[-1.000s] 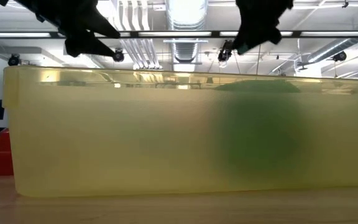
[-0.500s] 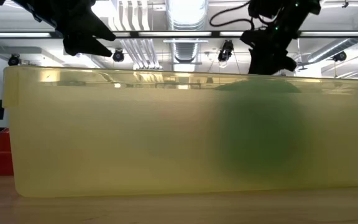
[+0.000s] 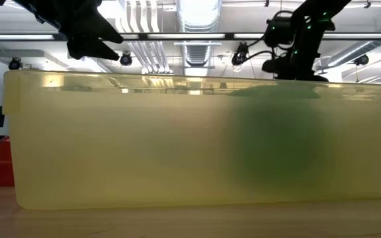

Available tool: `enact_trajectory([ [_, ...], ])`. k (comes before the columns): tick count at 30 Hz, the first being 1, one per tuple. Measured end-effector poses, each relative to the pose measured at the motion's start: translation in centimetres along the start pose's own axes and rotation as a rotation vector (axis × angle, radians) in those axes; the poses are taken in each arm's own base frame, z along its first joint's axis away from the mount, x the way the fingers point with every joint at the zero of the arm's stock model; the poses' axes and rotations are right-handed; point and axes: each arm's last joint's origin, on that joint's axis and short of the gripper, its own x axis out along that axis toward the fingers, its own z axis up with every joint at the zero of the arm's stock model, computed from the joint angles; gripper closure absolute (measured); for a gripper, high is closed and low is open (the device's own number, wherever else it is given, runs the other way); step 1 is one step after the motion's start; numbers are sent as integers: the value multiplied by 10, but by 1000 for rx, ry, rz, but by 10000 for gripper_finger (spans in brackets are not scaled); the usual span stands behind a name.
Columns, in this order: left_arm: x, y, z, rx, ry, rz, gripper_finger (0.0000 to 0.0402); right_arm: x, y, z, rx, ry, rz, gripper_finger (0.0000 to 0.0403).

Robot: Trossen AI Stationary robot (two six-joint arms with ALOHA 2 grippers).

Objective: Pick & Place Toys
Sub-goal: Put the light blue game piece into the white bin

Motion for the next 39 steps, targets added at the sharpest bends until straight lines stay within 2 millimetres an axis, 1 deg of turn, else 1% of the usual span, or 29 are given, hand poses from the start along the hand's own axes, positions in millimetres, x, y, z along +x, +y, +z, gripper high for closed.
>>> enact_trajectory([
  [4,0,0,0,-1,0,0,83,18,-1,11,-4,64,-21,268],
  [6,0,0,0,-1,0,0,83,28,-2,14,-15,116,-30,268],
  [9,0,0,0,1,4,1,83,43,-3,13,-26,182,-60,268],
  [14,0,0,-1,2,6,2,83,62,-5,5,-56,262,-84,268],
  [20,0,0,-1,3,8,2,82,73,-9,0,-53,305,-102,268],
  [22,0,0,-1,3,8,2,82,75,-11,0,-41,298,-80,268],
  [26,0,0,-1,1,10,-1,82,81,-20,-5,-11,316,-44,268],
  [30,0,0,-1,1,10,-1,82,88,-27,-12,-28,355,-43,268],
  [39,0,0,-1,1,10,-1,82,93,-33,-19,-50,373,-43,268],
])
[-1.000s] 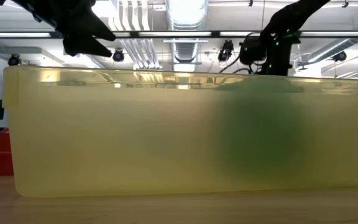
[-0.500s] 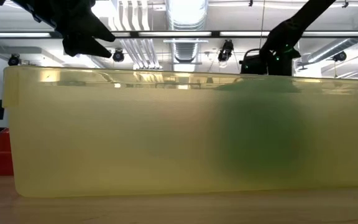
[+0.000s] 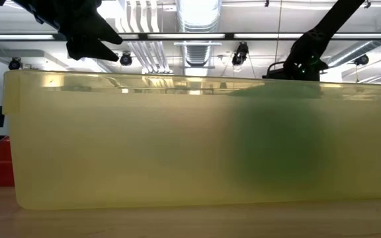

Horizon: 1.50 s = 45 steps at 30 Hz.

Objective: Pick & Place Toys
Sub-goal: Put the light blue game piece into the white bin, then put the light green game piece into the white bin

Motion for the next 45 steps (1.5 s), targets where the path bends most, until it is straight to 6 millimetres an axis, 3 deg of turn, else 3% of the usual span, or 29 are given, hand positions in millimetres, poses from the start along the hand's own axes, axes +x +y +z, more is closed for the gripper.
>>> enact_trajectory([
  [8,0,0,0,0,0,0,82,0,0,0,1,-4,1,265],
  [18,0,0,0,3,-1,0,82,1,0,1,-13,-17,0,217],
  [33,0,0,0,2,-1,0,82,-1,0,1,-39,-16,-6,212],
  [39,0,0,0,1,-1,-1,82,-15,0,-2,-42,-75,10,211],
  [45,0,0,0,1,-1,0,82,-43,-2,-13,-30,-171,42,211],
])
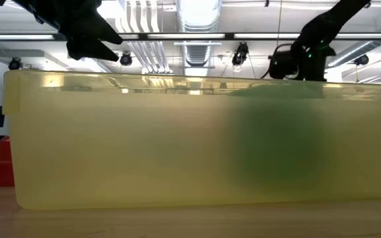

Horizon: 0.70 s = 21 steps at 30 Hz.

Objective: Pick & Place Toys
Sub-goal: Put the light green game piece into the white bin

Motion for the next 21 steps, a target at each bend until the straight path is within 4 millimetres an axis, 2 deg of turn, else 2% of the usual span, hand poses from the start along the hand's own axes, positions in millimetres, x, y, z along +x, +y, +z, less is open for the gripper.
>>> enact_trajectory([
  [6,0,0,0,0,0,0,82,-31,-2,-19,39,-36,15,211],
  [10,0,0,0,0,0,0,82,-49,4,-32,30,-87,46,211],
  [21,0,1,1,-5,-16,24,82,-80,28,-67,-92,-202,137,211],
])
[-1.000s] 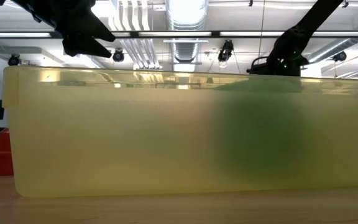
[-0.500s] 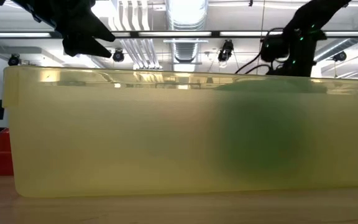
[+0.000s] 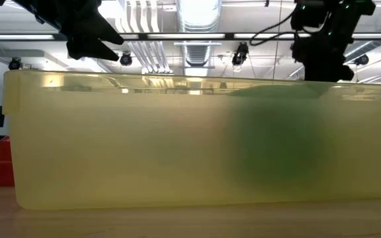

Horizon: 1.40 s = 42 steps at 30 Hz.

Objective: Pick & Place Toys
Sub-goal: Put the light green game piece into the white bin

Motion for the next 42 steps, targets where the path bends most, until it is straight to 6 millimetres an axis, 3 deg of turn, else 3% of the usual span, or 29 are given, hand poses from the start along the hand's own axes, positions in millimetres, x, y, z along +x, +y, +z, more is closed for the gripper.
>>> enact_trajectory([
  [17,0,0,0,0,-2,2,83,-8,60,-80,69,300,-39,211],
  [31,0,0,0,2,-2,2,82,20,116,-157,-36,409,-180,211],
  [42,0,0,0,-5,-1,1,82,33,126,-184,46,387,-274,211],
])
